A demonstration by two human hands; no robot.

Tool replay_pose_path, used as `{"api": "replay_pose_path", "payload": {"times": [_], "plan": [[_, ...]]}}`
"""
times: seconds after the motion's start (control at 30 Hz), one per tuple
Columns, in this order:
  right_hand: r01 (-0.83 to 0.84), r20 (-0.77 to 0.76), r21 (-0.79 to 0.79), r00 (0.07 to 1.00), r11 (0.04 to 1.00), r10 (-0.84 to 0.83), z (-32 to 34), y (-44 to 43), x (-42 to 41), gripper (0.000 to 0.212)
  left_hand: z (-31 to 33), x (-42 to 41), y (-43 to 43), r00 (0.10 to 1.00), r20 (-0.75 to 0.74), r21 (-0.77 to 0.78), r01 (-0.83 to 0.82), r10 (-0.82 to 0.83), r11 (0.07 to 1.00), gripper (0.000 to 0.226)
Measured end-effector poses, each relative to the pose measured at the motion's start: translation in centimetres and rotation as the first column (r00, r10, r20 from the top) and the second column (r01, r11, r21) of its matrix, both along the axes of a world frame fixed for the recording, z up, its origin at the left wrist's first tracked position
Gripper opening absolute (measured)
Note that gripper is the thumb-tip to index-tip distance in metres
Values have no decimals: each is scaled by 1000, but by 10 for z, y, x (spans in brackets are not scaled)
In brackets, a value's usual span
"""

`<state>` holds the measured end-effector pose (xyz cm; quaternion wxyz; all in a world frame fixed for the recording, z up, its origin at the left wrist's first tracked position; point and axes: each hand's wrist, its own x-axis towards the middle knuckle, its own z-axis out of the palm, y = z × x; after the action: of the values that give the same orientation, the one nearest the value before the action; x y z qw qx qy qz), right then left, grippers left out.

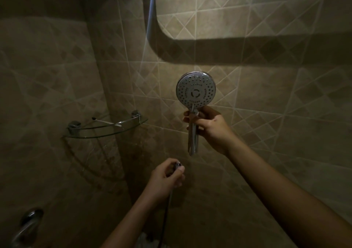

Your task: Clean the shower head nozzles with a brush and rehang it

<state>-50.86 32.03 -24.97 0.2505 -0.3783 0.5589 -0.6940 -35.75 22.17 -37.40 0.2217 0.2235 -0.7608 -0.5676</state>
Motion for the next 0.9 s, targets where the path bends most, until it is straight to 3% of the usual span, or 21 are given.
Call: {"api": "replay_pose_path", "payload": {"times": [0.33,0.67,0.9], "plan": [[-46,39,38,998,998,45,-9,-15,29,33,-5,10,-1,997,75,35,6,-8,999,15],[-71,68,50,995,996,67,-23,-28,36,33,-12,14,-10,1000,11,26,5,-5,1000,12],[-153,59,45,987,987,150,-29,-25,32,30,-14,17,-7,999,10,103,45,-46,994,14]]}}
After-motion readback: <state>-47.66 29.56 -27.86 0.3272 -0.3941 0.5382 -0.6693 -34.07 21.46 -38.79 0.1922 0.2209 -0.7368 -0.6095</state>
